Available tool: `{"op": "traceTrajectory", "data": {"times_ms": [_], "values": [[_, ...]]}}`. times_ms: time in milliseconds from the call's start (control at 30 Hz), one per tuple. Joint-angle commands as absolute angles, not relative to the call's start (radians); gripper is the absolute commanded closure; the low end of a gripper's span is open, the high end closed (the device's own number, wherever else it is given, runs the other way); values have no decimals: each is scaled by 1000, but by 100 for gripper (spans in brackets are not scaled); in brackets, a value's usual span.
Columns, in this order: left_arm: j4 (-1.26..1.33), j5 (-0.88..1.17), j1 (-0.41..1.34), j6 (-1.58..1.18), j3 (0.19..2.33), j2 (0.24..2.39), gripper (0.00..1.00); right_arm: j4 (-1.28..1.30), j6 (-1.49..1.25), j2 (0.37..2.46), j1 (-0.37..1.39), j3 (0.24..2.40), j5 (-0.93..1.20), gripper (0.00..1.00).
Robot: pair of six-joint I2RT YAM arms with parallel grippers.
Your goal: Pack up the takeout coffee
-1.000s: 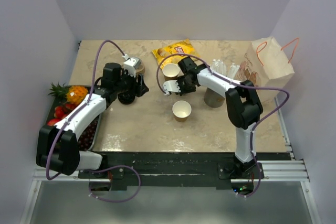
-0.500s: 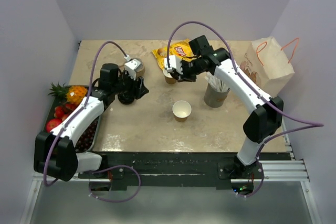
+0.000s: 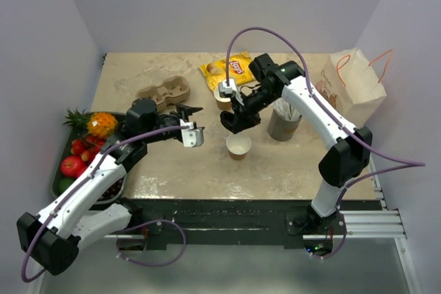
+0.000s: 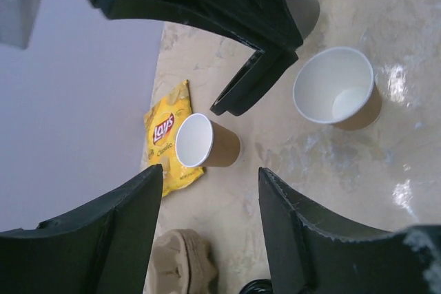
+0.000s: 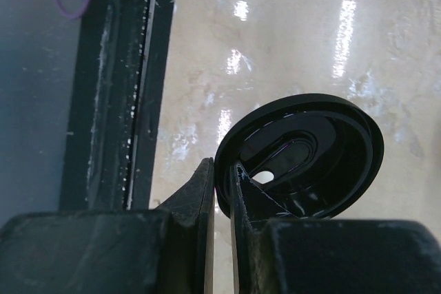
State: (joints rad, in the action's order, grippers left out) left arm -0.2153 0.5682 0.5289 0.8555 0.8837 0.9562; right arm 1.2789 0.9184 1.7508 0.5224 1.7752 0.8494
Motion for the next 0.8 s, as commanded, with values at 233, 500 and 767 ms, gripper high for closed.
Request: {"op": "traceTrajectory", "data": {"times_ms": [233, 500, 767], "values": [[-287, 640, 617, 1284, 960, 1084, 44, 1425, 911, 1786, 522, 1833, 939, 96], [-235, 591, 678, 1255, 979, 1129, 53, 1425, 885, 1790, 525, 1821, 933, 96], [-226, 546, 716, 1232, 992, 1167, 62, 1424, 877, 1781, 528, 1815, 923, 96]]}}
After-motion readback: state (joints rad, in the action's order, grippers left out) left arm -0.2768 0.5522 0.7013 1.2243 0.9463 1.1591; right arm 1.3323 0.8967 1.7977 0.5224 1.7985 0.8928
